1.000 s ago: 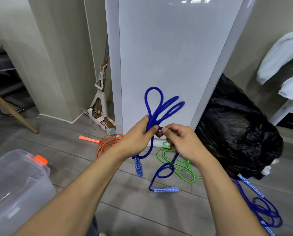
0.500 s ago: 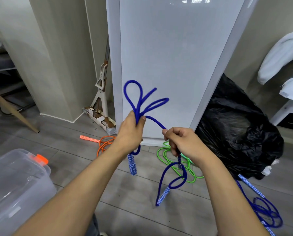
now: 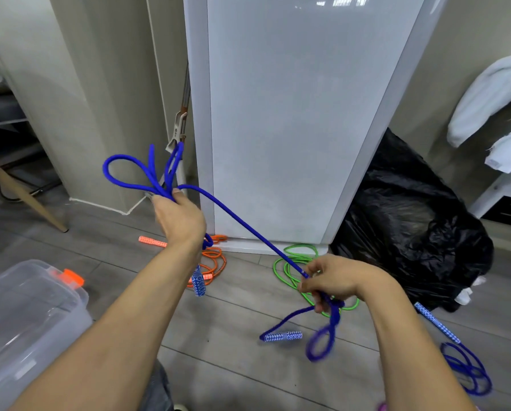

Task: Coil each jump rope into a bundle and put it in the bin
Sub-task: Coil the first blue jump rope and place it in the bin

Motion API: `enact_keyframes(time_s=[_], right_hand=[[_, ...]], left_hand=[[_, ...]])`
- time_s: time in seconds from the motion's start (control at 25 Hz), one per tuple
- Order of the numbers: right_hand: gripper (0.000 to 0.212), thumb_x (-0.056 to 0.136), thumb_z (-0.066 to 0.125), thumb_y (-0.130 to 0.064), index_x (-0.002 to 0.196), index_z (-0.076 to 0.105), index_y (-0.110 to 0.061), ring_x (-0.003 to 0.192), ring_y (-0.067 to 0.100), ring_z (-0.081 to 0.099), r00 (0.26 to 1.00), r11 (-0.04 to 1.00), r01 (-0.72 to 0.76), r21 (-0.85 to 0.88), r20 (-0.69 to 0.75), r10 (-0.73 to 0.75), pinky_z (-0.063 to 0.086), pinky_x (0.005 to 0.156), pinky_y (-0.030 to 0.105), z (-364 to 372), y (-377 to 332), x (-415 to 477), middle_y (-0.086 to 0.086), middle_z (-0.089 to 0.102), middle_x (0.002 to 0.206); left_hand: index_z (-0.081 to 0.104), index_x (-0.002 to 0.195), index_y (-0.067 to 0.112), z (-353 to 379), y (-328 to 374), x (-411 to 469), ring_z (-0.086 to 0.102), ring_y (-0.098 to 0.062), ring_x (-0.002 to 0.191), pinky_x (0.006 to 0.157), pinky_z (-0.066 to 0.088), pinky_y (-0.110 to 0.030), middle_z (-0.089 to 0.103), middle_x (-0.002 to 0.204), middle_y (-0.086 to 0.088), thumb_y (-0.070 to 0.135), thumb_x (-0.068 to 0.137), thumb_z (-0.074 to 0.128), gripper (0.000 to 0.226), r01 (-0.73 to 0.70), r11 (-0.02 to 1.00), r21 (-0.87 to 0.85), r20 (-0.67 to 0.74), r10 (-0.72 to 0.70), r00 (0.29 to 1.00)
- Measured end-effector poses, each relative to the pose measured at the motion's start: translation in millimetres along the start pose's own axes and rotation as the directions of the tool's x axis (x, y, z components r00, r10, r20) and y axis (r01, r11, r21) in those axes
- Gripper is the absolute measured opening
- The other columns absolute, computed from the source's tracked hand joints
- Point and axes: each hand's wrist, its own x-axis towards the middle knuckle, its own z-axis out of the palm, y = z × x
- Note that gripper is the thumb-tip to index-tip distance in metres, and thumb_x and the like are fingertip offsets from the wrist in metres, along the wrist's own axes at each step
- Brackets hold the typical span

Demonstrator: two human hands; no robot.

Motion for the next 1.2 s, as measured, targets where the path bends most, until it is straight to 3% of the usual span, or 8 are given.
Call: enact_keyframes(time_s=[0.2, 0.32, 0.48, 0.72, 0.84, 0.96, 1.08, 1.2], right_hand=[[0.053, 0.097, 0.051, -0.058, 0.077, 0.065, -0.011, 0.039, 0.017, 0.047, 0.948, 0.906, -0.318, -0.280, -0.105, 0.301, 0.035, 0.046, 0.020, -8.0, 1.6, -9.4, 0.002, 0.050, 0.052], [0.051, 0.086, 0.068, -0.060, 0.066, 0.068, -0.013, 0.045, 0.017, 0.029, 0.961, 0.998, -0.015, -0.056, -0.277, -0.001, 0.023, 0.044, 0.022, -15.5, 2.9, -3.8, -0.002, 0.038, 0.051], [0.020, 0.089, 0.076, -0.031, 0.102, 0.075, -0.015, 0.049, 0.013, 0.035, 0.877, 0.925, 0.314, 0.212, -0.439, -0.196, 0.029, 0.045, 0.022, -31.2, 14.2, -2.6, -0.003, 0.049, 0.058], [0.031, 0.095, 0.057, -0.016, 0.125, 0.063, -0.008, 0.121, 0.040, 0.058, 0.486, 0.910, -0.351, 0.219, -0.788, 0.378, 0.045, 0.101, 0.045, -35.2, 52.1, 13.1, 0.021, 0.060, 0.132], [0.041, 0.094, 0.054, -0.009, 0.134, 0.053, -0.006, 0.127, 0.037, 0.052, 0.499, 0.836, -0.523, 0.167, -0.734, 0.459, 0.030, 0.111, 0.047, -28.8, 55.2, 13.8, 0.018, 0.055, 0.139], [0.044, 0.091, 0.053, -0.012, 0.135, 0.054, -0.012, 0.131, 0.034, 0.050, 0.617, 0.799, -0.599, 0.047, -0.609, 0.499, 0.024, 0.112, 0.046, -25.3, 51.9, 17.8, 0.013, 0.054, 0.143], [0.033, 0.090, 0.056, -0.016, 0.120, 0.068, -0.022, 0.124, 0.032, 0.058, 0.762, 0.966, -0.259, -0.018, -0.618, 0.193, 0.042, 0.108, 0.041, -26.4, 34.8, 29.5, 0.011, 0.064, 0.133], [0.033, 0.088, 0.065, -0.007, 0.115, 0.066, -0.025, 0.115, 0.016, 0.063, 0.719, 0.917, 0.384, 0.107, -0.658, -0.224, 0.048, 0.103, 0.033, -9.6, -1.2, 24.0, 0.000, 0.069, 0.119]], left_hand=[[0.047, 0.122, 0.006, -5.1, 5.0, 4.5, 0.054, -0.017, 0.088, 0.074, 0.046, -0.030, 0.053, 0.101, -0.005, 0.026, 0.105, 0.040, 0.027, 0.009, 1.000, -0.019, -0.057, -0.010, 0.998], [0.047, 0.126, 0.007, -6.8, 5.8, 7.1, 0.054, -0.015, 0.090, 0.076, 0.046, -0.028, 0.053, 0.104, -0.003, 0.024, 0.106, 0.040, 0.028, 0.043, 0.999, -0.027, -0.091, -0.046, 0.995], [0.044, 0.135, 0.003, -10.8, 4.8, 19.0, 0.054, -0.015, 0.099, 0.079, 0.040, -0.022, 0.055, 0.115, -0.007, 0.021, 0.106, 0.039, 0.034, 0.144, 0.986, -0.082, -0.171, -0.156, 0.973], [0.044, 0.136, 0.005, -10.0, 8.7, 18.3, 0.053, -0.011, 0.099, 0.075, 0.038, -0.014, 0.056, 0.121, -0.003, 0.022, 0.106, 0.039, 0.034, 0.140, 0.979, -0.146, -0.225, -0.171, 0.959], [0.048, 0.129, 0.006, -11.6, 5.7, 23.1, 0.054, -0.014, 0.091, 0.074, 0.044, -0.023, 0.055, 0.106, -0.002, 0.023, 0.106, 0.040, 0.031, 0.133, 0.981, -0.142, -0.189, -0.159, 0.969], [0.054, 0.109, 0.008, -1.8, -2.4, 21.9, 0.046, -0.013, 0.051, 0.046, 0.039, -0.024, 0.046, 0.072, -0.001, 0.022, 0.103, 0.044, 0.018, 0.169, 0.960, -0.225, 0.135, -0.141, 0.981], [0.052, 0.093, 0.011, 10.4, 0.1, -0.1, 0.026, -0.004, 0.036, 0.038, 0.024, -0.016, 0.039, 0.063, 0.002, 0.017, 0.105, 0.041, 0.017, 0.191, 0.953, -0.236, 0.472, -0.059, 0.880], [0.053, 0.092, 0.012, 14.4, 0.1, -21.0, 0.024, -0.004, 0.036, 0.037, 0.024, -0.017, 0.040, 0.062, 0.003, 0.018, 0.105, 0.043, 0.018, 0.207, 0.968, -0.139, 0.682, -0.058, 0.729]])
